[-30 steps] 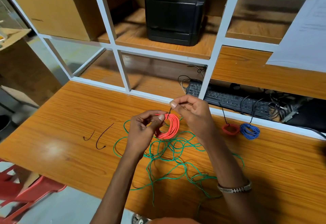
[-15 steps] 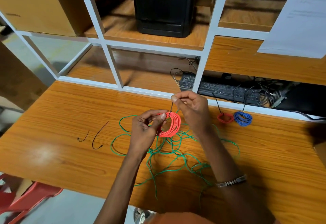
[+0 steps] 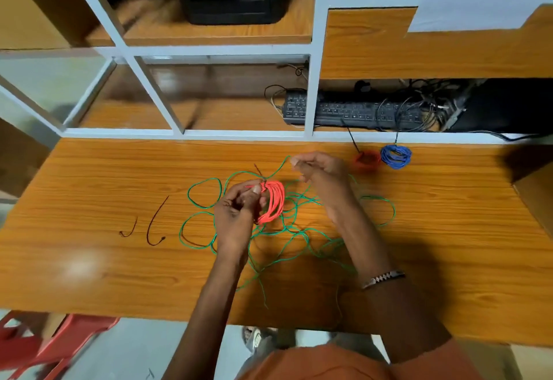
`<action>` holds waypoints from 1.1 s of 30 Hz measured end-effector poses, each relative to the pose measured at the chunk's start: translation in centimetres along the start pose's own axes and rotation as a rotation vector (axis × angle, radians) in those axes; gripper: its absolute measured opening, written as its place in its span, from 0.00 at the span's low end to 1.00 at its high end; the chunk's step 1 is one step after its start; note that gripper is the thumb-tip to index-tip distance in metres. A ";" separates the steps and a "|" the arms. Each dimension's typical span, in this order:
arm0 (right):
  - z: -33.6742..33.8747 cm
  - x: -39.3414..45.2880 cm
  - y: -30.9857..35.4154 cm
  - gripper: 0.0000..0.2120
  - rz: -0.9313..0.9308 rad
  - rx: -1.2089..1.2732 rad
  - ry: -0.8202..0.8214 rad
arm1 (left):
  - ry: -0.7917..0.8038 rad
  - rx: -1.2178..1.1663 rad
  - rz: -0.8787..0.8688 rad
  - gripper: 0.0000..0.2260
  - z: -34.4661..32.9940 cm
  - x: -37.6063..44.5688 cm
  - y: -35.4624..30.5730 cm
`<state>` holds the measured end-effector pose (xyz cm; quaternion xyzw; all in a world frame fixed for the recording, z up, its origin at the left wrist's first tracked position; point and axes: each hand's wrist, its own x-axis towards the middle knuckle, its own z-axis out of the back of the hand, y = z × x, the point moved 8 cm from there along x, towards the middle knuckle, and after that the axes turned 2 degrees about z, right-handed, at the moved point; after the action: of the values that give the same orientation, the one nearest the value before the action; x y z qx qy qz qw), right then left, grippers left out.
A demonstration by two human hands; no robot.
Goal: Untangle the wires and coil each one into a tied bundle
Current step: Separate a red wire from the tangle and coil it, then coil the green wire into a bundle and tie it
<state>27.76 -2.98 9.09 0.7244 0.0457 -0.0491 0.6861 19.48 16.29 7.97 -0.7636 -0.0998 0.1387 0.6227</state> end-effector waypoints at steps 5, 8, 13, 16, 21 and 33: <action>1.0 -3.3 -1.8 0.13 -0.205 -0.124 0.328 | -0.159 0.005 0.001 0.05 -2.9 -0.2 1.2; 3.8 -3.5 -2.3 0.07 -0.222 -0.082 0.362 | -0.151 0.008 0.018 0.06 -7.3 -1.0 2.5; 11.6 -2.1 -4.1 0.10 -0.314 -0.047 0.183 | -0.146 -0.051 0.166 0.06 -13.5 -2.6 6.8; 16.2 -1.5 -5.8 0.07 -0.343 -0.057 0.115 | -0.052 -0.011 0.251 0.08 -17.7 -3.7 8.6; 25.2 1.8 -10.1 0.08 -0.381 -0.103 -0.238 | 0.011 0.087 0.407 0.15 -20.7 -4.9 11.4; 32.4 11.5 -18.9 0.16 -0.254 -0.313 -0.439 | -0.033 0.156 0.446 0.05 -20.9 -5.9 13.9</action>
<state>36.39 -34.27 -12.91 0.5705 -0.0065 -0.2822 0.7713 20.70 -7.78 -1.26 -0.7141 0.0721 0.2924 0.6319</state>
